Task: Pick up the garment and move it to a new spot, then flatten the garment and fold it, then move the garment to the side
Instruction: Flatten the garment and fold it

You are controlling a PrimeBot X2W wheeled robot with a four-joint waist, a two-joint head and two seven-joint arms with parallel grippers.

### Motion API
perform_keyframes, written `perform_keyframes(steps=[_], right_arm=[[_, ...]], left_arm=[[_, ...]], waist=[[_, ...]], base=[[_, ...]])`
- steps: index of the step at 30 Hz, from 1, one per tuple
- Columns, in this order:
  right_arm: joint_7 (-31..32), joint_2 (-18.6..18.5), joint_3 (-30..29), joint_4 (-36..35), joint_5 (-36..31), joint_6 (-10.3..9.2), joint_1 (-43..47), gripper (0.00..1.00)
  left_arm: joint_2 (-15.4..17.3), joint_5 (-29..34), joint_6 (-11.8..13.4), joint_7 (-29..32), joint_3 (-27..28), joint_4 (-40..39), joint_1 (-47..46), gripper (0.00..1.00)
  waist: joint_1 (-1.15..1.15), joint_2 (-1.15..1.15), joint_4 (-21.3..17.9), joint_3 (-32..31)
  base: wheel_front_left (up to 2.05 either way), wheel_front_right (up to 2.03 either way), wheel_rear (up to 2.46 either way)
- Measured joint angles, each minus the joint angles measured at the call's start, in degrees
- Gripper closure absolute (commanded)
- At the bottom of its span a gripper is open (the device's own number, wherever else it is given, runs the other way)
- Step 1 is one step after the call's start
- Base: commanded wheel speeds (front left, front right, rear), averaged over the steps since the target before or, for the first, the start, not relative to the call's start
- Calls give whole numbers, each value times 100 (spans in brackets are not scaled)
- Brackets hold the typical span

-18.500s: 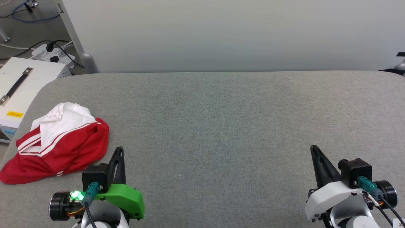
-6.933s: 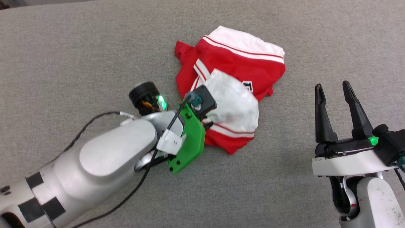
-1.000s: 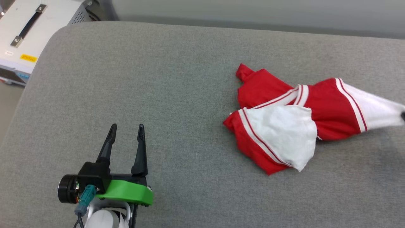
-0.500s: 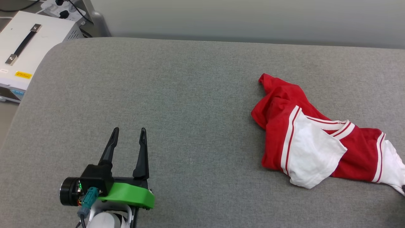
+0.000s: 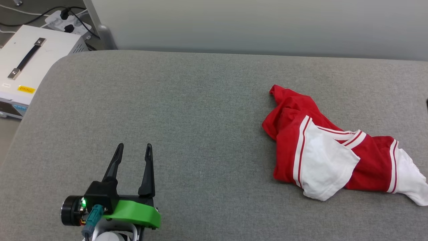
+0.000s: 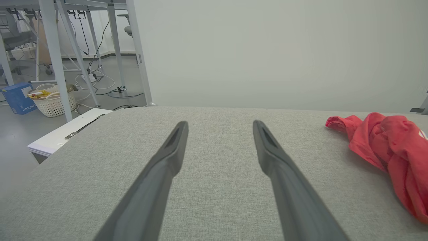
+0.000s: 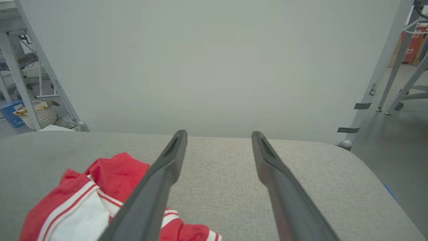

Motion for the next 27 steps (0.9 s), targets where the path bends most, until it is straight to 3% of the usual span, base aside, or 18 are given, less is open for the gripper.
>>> perform_keyframes(steps=[5,9,13,17,18,27], right_arm=[[1294,140,198,-1638,-347,1,1,0],[2778,-127,767,-2464,-345,1,-170,0],[4172,-514,1321,-2832,-260,0,-494,0],[5209,-744,1962,-2989,-180,1,-603,0],[5549,-773,2446,-2887,-125,1,-686,0],[5506,-545,3562,-1392,-51,0,-1266,0]], left_arm=[[1,1,1,0,24,-26,2,0],[0,22,0,0,5,-29,-10,0],[0,37,-5,0,-44,-40,-63,0],[0,34,-1,0,-60,-60,-121,0],[0,11,5,0,-74,-71,-158,0],[0,-57,33,0,-170,-79,-531,0]], waist=[[0,0,0,63],[0,0,8,158],[0,0,52,274],[0,0,122,404],[0,0,162,524],[1,0,299,992]], base=[[0,0,0],[0,0,0],[0,0,0],[0,0,0],[0,0,0],[0,0,0]])
